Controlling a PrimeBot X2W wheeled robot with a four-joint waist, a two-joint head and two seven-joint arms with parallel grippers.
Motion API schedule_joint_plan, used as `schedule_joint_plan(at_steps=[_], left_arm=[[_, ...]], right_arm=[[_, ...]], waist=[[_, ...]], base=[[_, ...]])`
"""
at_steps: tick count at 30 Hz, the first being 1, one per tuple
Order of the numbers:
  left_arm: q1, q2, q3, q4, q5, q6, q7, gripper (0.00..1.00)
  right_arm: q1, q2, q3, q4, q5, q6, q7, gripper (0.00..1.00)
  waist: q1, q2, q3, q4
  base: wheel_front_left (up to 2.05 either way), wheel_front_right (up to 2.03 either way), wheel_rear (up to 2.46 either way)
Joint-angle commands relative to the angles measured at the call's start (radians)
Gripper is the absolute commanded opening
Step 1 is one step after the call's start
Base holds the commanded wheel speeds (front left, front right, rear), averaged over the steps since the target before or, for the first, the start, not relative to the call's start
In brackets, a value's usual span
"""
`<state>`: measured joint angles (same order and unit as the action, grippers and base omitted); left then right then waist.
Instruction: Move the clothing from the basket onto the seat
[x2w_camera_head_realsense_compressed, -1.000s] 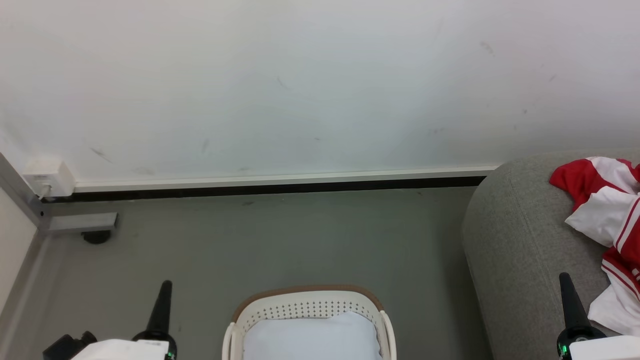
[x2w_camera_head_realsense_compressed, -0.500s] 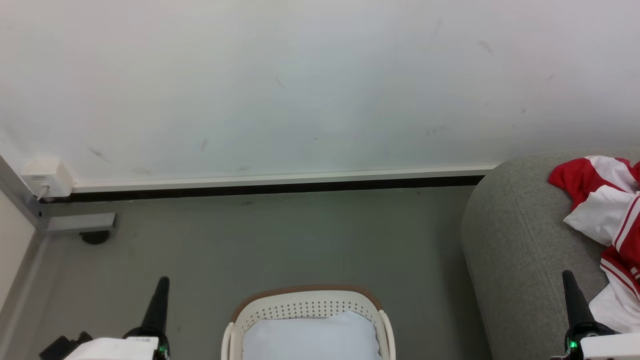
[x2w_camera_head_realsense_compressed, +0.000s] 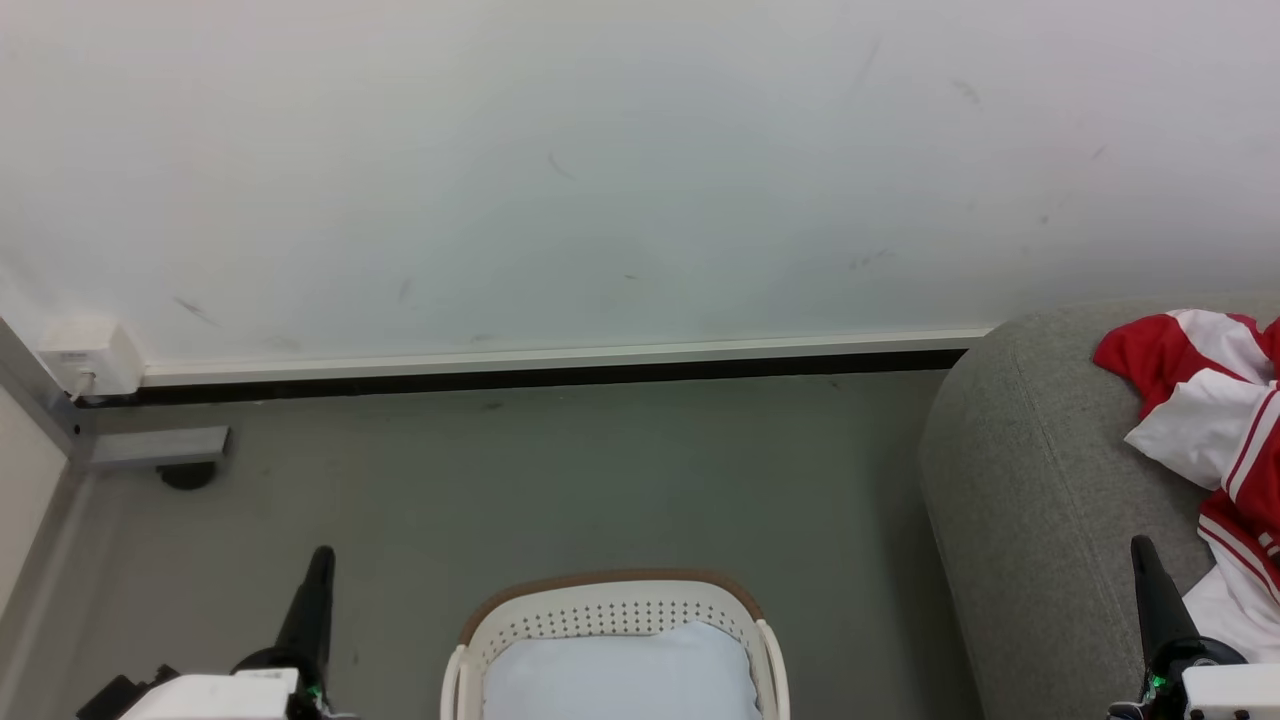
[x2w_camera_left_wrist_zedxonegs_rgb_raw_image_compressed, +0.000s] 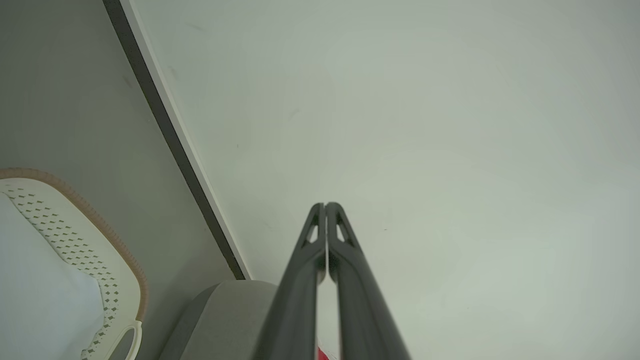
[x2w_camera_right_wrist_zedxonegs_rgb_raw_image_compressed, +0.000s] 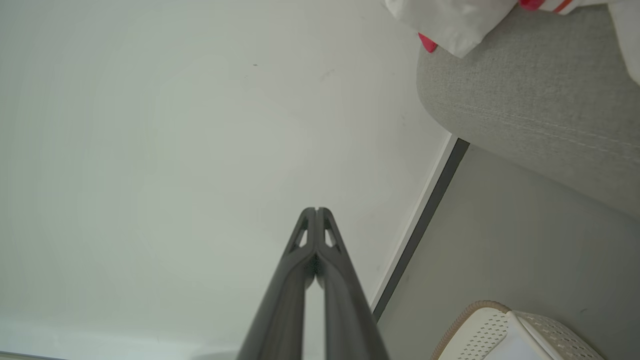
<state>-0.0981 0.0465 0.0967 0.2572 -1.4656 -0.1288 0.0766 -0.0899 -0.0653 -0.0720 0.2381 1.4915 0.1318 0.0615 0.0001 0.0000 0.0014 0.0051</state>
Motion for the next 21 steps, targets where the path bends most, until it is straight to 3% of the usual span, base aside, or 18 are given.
schedule_joint_plan(at_steps=[1,21], left_arm=[[-0.013,0.006,0.007,-0.006,-0.024,-0.003,0.006,0.00],[-0.015,0.007,0.020,-0.014,-0.153,-0.004,0.041,0.00]], right_arm=[[-0.013,-0.001,-0.006,0.001,0.019,-0.002,0.006,0.00],[-0.023,0.003,-0.028,0.007,0.136,-0.002,0.042,0.00]], waist=[[-0.0001,0.0000,0.000,0.000],[-0.0001,0.0000,0.002,-0.005]], base=[[0.00,0.00,0.00],[0.00,0.00,0.00]])
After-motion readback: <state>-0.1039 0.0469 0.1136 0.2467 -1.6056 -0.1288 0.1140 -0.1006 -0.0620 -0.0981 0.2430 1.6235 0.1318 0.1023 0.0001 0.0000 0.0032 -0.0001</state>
